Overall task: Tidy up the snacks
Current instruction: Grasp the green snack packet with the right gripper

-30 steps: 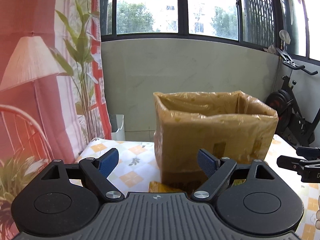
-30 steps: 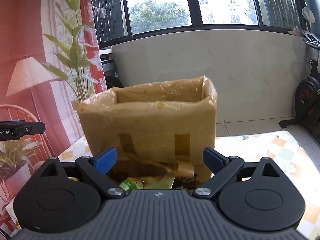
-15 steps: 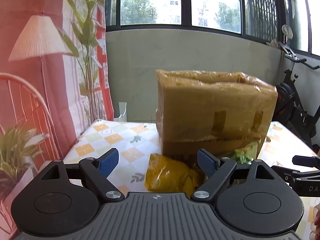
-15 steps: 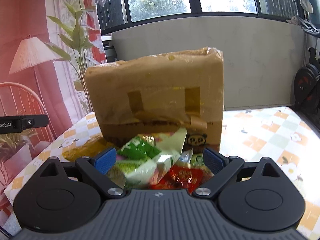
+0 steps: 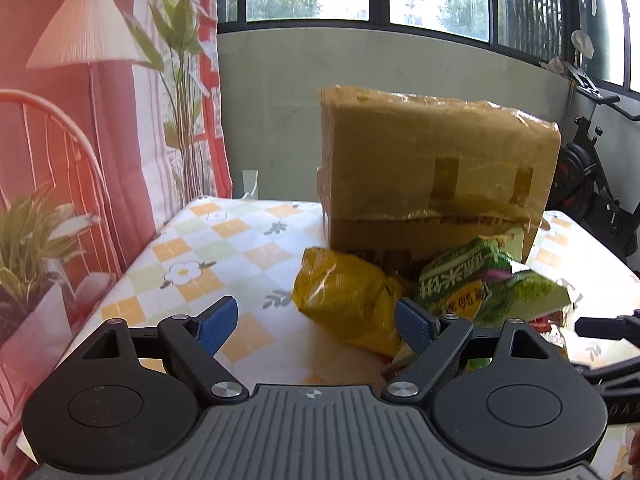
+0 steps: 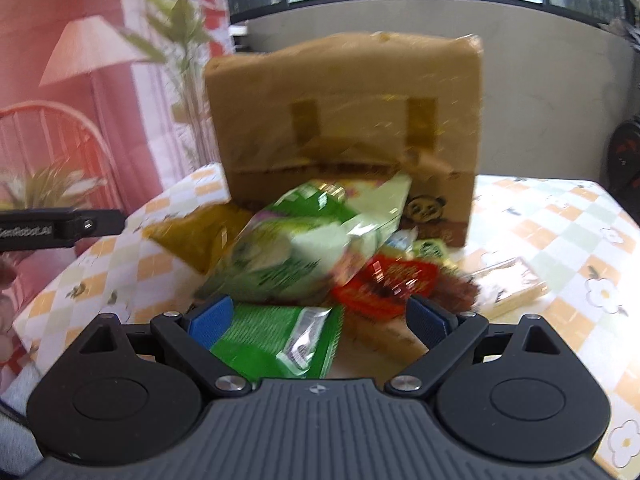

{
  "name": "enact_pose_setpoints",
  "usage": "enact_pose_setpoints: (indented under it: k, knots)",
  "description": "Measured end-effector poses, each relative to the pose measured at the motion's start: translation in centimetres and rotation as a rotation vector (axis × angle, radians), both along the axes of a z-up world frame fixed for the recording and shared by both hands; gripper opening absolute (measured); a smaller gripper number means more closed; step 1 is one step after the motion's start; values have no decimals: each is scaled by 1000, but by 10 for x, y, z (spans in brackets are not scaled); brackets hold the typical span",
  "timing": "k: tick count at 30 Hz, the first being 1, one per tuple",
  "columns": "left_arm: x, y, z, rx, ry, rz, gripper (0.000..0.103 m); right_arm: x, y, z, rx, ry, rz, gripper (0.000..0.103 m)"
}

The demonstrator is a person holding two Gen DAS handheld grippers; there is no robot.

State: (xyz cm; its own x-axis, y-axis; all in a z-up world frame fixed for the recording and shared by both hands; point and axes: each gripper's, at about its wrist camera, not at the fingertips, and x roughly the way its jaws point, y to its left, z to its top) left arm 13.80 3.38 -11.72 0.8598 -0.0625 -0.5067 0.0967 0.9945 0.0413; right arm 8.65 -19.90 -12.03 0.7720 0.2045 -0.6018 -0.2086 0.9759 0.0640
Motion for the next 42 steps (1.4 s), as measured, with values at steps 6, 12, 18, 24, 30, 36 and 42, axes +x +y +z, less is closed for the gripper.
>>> enact_pose_setpoints:
  k: [6, 12, 18, 24, 30, 36, 42]
  knots:
    - [-2, -1, -17, -13, 38, -4, 87, 8, 12, -17, -4, 82, 62, 96]
    - [-2, -2, -26, -17, 59, -7, 87, 22, 7, -38, 85, 175, 78, 103]
    - [-1, -3, -31, -17, 71, -7, 87, 35, 6, -51, 190, 244, 113, 103]
    - [0, -9, -33, -21, 86, -17, 87, 26, 10, -37, 177, 208, 172, 79]
    - [-1, -16, -28, -28, 73, -32, 87, 17, -5, -21, 203, 155, 143, 58]
    - [0, -18, -27, -30, 70, -36, 87, 9, -13, -8, 197, 113, 124, 55]
    - [0, -17, -22, -41, 60, -38, 87, -1, -27, 10, 194, 59, 107, 54]
